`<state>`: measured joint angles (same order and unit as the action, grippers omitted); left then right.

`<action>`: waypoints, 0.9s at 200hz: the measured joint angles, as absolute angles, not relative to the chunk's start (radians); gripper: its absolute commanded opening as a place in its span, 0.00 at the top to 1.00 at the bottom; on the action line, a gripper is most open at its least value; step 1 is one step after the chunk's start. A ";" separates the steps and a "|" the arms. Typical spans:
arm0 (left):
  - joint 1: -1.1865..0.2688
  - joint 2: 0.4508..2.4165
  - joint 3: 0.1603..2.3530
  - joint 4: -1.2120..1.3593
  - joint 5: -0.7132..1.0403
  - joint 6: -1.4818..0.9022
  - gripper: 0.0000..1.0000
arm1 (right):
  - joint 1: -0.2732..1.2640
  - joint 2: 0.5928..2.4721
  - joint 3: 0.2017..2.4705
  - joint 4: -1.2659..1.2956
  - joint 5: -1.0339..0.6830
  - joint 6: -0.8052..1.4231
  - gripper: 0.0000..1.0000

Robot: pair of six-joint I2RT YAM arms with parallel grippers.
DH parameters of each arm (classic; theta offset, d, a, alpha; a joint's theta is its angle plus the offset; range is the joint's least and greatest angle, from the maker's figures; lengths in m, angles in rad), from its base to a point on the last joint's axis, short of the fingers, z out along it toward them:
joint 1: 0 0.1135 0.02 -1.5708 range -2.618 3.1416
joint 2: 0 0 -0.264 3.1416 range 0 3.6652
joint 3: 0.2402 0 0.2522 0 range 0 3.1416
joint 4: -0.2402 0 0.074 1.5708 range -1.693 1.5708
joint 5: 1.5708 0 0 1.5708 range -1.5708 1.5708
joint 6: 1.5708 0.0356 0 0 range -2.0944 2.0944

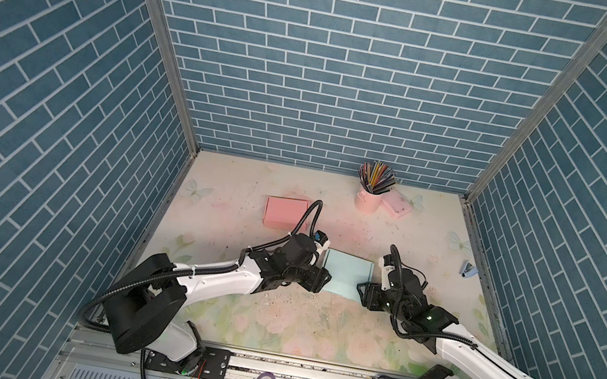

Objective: Fold the paper box

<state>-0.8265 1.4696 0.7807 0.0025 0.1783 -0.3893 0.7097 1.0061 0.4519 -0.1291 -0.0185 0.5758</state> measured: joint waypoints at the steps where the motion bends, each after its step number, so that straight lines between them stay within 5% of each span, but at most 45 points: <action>1: -0.826 1.470 0.781 0.002 0.178 -0.389 0.31 | 0.710 1.006 0.450 -0.129 -0.021 0.577 0.39; 180: -0.897 1.588 0.756 0.049 0.181 -0.437 0.27 | 0.722 1.076 0.391 -0.067 -0.064 0.654 0.38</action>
<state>-0.8967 1.5879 0.7563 0.0490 0.1810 -0.4374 0.7219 1.0756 0.3908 -0.0673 -0.0639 0.6540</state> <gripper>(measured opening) 0.729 0.625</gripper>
